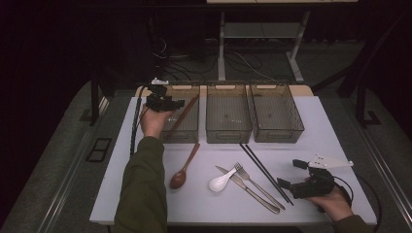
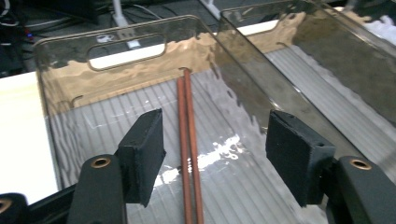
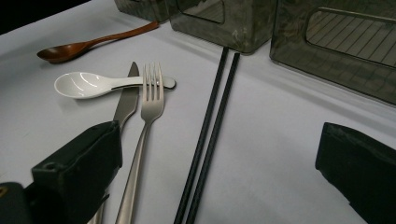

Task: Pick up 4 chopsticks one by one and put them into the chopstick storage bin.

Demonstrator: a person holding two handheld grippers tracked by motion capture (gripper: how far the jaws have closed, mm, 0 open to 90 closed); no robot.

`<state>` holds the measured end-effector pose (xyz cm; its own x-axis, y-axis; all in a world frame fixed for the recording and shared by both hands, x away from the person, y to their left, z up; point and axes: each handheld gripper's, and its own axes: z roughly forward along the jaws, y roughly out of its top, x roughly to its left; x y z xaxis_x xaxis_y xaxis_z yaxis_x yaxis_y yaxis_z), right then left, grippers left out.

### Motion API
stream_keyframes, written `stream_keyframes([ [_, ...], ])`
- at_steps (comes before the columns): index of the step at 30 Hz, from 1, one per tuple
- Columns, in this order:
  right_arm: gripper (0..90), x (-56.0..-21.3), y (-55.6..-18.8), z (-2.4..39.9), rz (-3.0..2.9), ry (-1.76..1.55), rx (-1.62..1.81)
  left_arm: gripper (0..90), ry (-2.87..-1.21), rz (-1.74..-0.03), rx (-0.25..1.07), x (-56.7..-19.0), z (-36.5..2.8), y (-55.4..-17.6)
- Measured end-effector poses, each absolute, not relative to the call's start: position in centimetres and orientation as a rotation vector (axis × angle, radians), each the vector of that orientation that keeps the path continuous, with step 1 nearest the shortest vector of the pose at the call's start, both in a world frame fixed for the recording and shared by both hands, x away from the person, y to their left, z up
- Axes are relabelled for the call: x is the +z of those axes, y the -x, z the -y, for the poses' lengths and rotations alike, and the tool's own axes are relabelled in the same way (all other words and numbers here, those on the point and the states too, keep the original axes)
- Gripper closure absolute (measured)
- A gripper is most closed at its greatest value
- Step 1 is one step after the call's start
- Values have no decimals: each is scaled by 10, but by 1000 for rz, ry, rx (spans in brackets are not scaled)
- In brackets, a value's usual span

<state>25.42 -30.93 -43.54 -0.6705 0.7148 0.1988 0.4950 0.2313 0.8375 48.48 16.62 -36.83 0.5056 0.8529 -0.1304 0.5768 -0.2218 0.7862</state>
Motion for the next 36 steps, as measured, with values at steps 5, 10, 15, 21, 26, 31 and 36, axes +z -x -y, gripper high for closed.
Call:
stream_keyframes([
  [5, 8, -436, -255, 309, -2276, -1147, 1411, 326, -1940, -1121, 429, -362, -162, -478],
  [10, 8, -436, -255, 309, -2274, -1150, 1409, 304, -1947, -1067, 437, -355, -161, -469],
  [15, 8, -436, -255, 309, -2274, -1152, 1406, 255, -1981, -1029, 421, -351, -159, -458],
  [21, 8, -436, -255, 310, -2271, -1152, 1399, 137, -2013, -998, 382, -353, -159, -444],
  [26, 8, -437, -256, 310, -2270, -1155, 1396, 44, -2039, -974, 354, -353, -158, -430],
  [31, 8, -437, -256, 310, -2269, -1154, 1395, 0, -2010, -948, 326, -353, -159, -415],
  [36, 8, -437, -255, 310, -2271, -1157, 1392, 0, -2011, -899, 280, -357, -163, -399],
])
